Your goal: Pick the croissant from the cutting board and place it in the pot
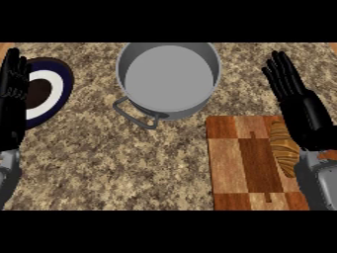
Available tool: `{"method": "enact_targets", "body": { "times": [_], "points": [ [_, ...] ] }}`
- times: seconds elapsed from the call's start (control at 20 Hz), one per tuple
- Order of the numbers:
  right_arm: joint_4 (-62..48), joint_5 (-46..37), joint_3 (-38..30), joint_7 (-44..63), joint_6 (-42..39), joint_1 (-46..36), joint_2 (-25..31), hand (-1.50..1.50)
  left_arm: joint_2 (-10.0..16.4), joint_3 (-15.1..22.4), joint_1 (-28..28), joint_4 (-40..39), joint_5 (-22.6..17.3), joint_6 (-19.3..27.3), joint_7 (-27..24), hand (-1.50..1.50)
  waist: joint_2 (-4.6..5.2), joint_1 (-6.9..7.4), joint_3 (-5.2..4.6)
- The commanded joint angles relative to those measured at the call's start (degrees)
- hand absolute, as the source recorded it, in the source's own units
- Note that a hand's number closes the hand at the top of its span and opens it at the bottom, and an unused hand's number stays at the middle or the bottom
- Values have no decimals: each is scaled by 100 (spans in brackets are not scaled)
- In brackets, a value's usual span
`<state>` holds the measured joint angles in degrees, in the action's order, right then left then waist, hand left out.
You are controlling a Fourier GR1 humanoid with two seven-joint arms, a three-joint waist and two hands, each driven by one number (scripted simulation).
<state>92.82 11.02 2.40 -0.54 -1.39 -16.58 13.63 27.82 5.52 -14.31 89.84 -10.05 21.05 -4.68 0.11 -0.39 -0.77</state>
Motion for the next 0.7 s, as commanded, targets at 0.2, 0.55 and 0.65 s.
{"method": "enact_targets", "body": {
  "times": [0.2, 0.55, 0.65],
  "points": [
    [-921, -724, -1139, -167, 415, 402, 1189, -150, -814, 970, 690, -163, -906, -1011, 756, 0, 82, -144, 70],
    [-2407, -2965, -754, 1223, 1718, 1093, 1947, -150, -1099, 1551, 1027, -58, -1288, -1491, 1204, 0, 62, 144, 71],
    [-2279, -3294, -338, 1451, 1450, 1017, 2037, -150, -1004, 1489, 980, -3, -1361, -1557, 1446, 0, 10, 118, 72]
  ]
}}
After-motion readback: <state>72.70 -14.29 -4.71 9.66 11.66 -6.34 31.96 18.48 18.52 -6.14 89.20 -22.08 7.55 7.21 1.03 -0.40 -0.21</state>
